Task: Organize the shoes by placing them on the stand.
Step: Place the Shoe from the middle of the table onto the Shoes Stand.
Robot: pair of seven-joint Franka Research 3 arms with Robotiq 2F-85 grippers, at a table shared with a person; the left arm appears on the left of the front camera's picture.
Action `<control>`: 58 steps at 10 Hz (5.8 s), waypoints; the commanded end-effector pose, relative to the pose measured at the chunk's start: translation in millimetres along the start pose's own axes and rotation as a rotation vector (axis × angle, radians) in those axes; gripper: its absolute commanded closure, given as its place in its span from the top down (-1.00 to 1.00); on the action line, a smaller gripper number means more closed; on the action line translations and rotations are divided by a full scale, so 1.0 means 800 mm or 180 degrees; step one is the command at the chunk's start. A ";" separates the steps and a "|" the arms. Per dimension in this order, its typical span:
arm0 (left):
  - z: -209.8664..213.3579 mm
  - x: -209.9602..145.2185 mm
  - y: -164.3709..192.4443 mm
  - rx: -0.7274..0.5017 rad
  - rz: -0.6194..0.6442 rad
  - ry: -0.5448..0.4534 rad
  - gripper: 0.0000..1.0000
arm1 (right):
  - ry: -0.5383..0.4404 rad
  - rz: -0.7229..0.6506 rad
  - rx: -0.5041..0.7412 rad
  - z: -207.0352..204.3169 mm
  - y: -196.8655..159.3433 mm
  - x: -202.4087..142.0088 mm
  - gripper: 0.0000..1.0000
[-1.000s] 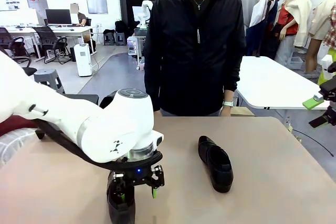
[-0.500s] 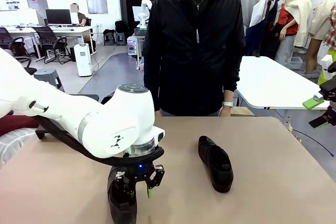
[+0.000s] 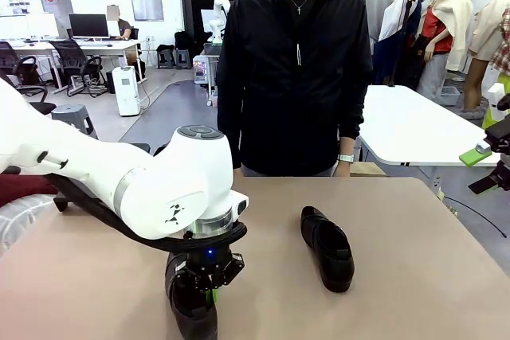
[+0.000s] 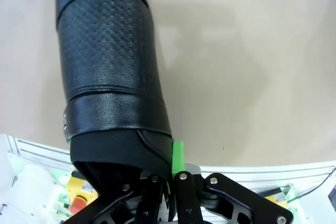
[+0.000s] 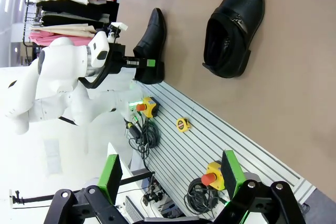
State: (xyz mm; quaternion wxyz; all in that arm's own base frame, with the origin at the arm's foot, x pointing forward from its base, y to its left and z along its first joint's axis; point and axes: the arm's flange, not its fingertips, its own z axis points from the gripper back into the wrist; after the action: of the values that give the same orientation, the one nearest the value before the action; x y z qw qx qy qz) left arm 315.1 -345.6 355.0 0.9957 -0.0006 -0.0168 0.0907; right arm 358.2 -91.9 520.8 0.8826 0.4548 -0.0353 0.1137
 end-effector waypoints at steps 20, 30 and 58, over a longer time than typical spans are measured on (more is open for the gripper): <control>0.241 0.028 0.437 -0.0618 -0.0605 -0.0692 -1.00 | 0.0042 0.0097 -0.0027 0.005 -0.002 -0.002 1.00; 0.213 0.449 0.459 -0.0185 -0.0544 -0.0944 -1.00 | 0.0042 0.0097 -0.0027 0.005 -0.002 -0.002 1.00; 0.215 0.133 0.495 -0.3047 -0.1662 -0.1413 1.00 | 0.0042 0.0097 -0.0027 0.005 -0.002 -0.002 1.00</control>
State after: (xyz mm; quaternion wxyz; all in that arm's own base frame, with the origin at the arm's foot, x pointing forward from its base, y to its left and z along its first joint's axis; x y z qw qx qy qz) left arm 343.2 78.6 548.0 0.8657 -0.4009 -0.2008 -0.2225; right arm 357.9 -92.1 520.7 0.8823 0.4551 -0.0346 0.1149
